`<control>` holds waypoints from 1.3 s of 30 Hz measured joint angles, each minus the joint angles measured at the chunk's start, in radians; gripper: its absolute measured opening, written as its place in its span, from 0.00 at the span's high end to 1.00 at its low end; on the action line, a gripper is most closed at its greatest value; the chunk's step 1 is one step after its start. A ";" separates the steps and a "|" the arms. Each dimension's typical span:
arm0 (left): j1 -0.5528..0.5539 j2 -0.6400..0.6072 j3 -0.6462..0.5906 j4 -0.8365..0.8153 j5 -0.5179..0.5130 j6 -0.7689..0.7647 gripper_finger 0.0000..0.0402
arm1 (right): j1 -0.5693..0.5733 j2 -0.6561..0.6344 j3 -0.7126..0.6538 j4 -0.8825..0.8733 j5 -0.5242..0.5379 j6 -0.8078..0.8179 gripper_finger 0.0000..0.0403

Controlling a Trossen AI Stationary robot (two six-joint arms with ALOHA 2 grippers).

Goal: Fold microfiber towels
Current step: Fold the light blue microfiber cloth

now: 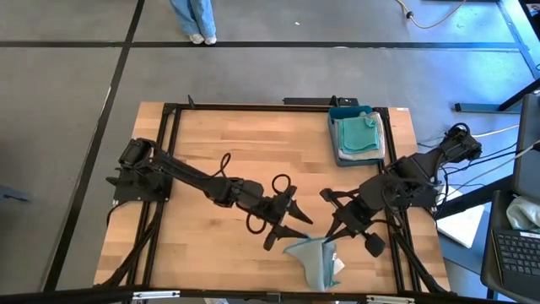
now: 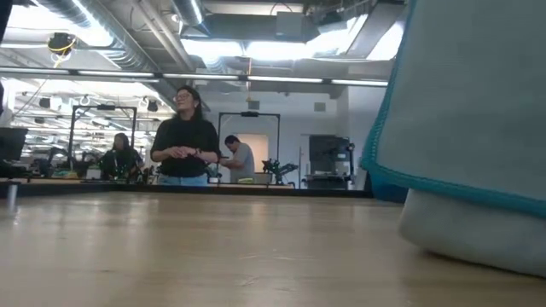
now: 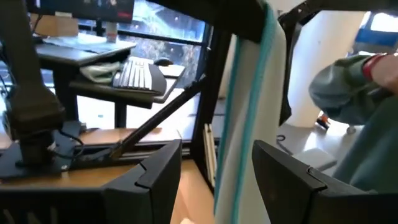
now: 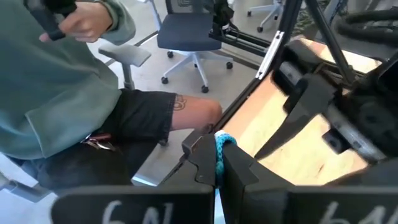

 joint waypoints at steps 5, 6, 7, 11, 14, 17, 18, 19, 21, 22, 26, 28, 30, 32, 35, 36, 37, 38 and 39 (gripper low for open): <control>0.011 0.005 0.002 0.046 0.012 0.000 0.53 | -0.010 0.008 -0.001 0.000 0.000 -0.018 0.99; 0.011 0.009 0.002 0.058 0.027 -0.003 0.53 | -0.010 0.009 -0.001 0.001 0.000 -0.019 0.99; 0.010 0.014 0.003 0.072 0.041 -0.008 0.53 | -0.011 0.009 -0.001 0.001 0.000 -0.020 0.99; 0.004 0.045 0.018 0.069 0.064 -0.026 0.53 | -0.013 0.013 -0.001 0.001 0.000 -0.024 0.99; -0.004 0.072 0.038 0.064 0.082 -0.032 0.53 | -0.018 0.014 -0.001 0.000 0.000 -0.024 0.99; -0.015 0.093 0.055 0.070 0.081 -0.032 0.53 | -0.018 0.014 -0.001 -0.002 0.000 -0.024 0.99; -0.017 0.096 0.057 0.068 0.081 -0.032 0.53 | -0.018 0.014 -0.001 -0.002 0.000 -0.024 0.99; -0.020 0.096 0.057 0.063 0.081 -0.033 0.53 | -0.018 0.014 -0.001 -0.003 0.000 -0.024 0.99; -0.026 0.095 0.057 0.059 0.082 -0.029 0.53 | -0.018 0.014 -0.001 -0.004 0.000 -0.024 0.99; -0.029 0.095 0.058 0.051 0.082 -0.026 0.53 | -0.018 0.014 -0.001 -0.008 0.000 -0.023 0.99; -0.054 0.095 0.058 -0.022 0.080 -0.008 0.53 | -0.018 0.014 -0.001 -0.016 0.000 -0.023 0.99; -0.065 0.095 0.058 -0.077 0.066 -0.007 0.54 | -0.018 0.014 -0.001 -0.016 0.000 -0.023 0.99; -0.074 0.103 0.058 -0.114 0.051 -0.007 0.54 | -0.018 0.014 -0.001 -0.016 0.000 -0.026 0.99; -0.081 0.116 0.058 -0.123 0.048 -0.007 0.54 | -0.018 0.014 -0.001 -0.016 0.000 -0.038 0.99; -0.095 0.134 0.061 -0.124 0.055 -0.016 0.54 | -0.018 0.014 -0.001 -0.018 0.001 -0.046 0.99; -0.101 0.142 0.061 -0.130 0.055 -0.030 0.54 | -0.018 0.014 -0.001 -0.019 0.001 -0.045 0.99; -0.107 0.146 0.057 -0.159 0.056 -0.033 0.54 | -0.018 0.014 -0.001 -0.021 0.001 -0.045 0.99; -0.111 0.153 0.055 -0.179 0.056 -0.035 0.54 | -0.018 0.014 -0.001 -0.022 0.001 -0.045 0.99; -0.113 0.166 0.056 -0.177 0.055 -0.037 0.54 | -0.018 0.014 -0.001 -0.022 0.002 -0.045 0.99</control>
